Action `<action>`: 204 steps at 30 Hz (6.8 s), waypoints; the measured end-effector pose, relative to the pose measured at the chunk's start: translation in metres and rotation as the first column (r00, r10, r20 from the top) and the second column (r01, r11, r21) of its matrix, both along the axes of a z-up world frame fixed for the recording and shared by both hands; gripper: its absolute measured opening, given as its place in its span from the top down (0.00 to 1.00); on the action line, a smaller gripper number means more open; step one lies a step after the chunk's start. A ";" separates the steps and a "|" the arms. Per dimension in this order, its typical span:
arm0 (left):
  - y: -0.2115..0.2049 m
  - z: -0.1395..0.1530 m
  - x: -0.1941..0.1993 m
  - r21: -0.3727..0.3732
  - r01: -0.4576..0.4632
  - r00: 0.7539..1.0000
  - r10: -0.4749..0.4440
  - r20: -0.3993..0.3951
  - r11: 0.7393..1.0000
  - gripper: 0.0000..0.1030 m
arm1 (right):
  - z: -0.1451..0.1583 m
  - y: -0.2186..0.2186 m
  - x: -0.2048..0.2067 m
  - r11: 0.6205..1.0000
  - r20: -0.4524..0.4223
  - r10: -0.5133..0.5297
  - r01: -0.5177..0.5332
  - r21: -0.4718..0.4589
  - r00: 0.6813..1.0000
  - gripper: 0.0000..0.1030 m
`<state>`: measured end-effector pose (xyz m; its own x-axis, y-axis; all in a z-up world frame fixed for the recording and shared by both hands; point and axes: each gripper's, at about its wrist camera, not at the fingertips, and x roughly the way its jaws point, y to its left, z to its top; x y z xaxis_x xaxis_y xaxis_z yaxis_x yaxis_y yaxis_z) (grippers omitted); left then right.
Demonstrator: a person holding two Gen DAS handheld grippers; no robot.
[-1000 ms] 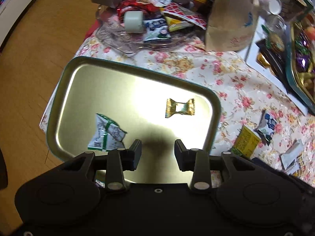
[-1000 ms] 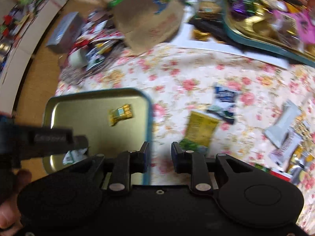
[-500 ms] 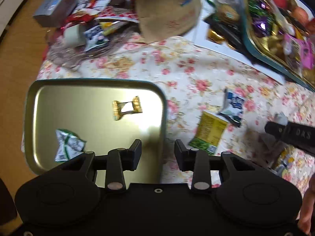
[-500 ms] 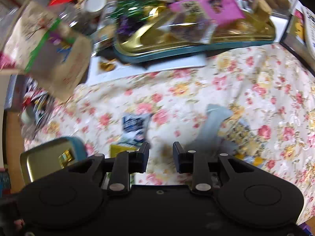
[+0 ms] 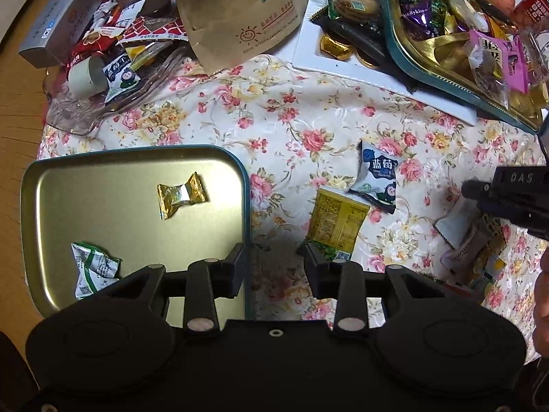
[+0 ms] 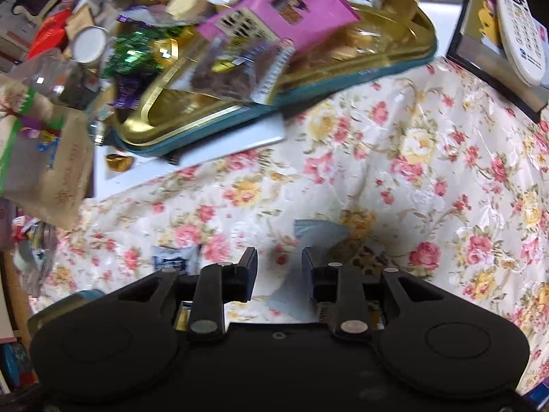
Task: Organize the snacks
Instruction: 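Grasp the grey-white wrapped snack bar with the right tool, then grasp the blue blueberry packet with the left tool while the right tool holds the grey bar, then release the blue packet into the tin tray while the right tool carries the grey bar, then lower the grey-white bar into the tin tray and open the right tool, then move both open tools from the tin tray toward the loose packets on the cloth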
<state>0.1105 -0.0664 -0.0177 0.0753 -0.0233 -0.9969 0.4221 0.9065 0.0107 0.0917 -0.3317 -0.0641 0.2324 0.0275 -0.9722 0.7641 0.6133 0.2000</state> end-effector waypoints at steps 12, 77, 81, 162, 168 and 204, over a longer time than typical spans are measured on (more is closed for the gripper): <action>-0.022 0.011 -0.010 -0.038 0.023 1.000 -0.022 0.023 0.999 0.56 | -0.002 -0.002 -0.015 1.000 -0.024 -0.026 0.026 -0.007 0.999 0.66; -0.114 -0.073 -0.002 -0.015 0.173 0.984 -0.172 0.052 0.985 0.52 | 0.075 0.001 -0.029 0.995 0.134 0.074 -0.065 -0.075 0.988 0.79; -0.117 -0.072 -0.004 -0.040 0.151 0.988 -0.150 0.039 0.988 0.57 | 0.078 0.006 -0.029 0.994 0.139 0.089 -0.079 -0.081 0.986 0.79; 0.134 0.065 0.103 0.020 -0.428 0.888 0.417 0.195 0.903 0.58 | 0.071 0.219 0.056 0.839 0.242 0.524 -0.543 0.016 0.817 0.69; 0.115 0.061 0.096 0.028 -0.386 0.908 0.375 0.189 0.922 0.58 | 0.071 0.211 0.052 0.850 0.226 0.509 -0.526 0.020 0.831 0.69; -0.025 0.040 -0.019 -0.030 0.025 0.999 -0.024 0.041 0.999 0.58 | 0.030 0.027 -0.084 0.999 0.012 0.035 -0.035 -0.007 0.999 0.69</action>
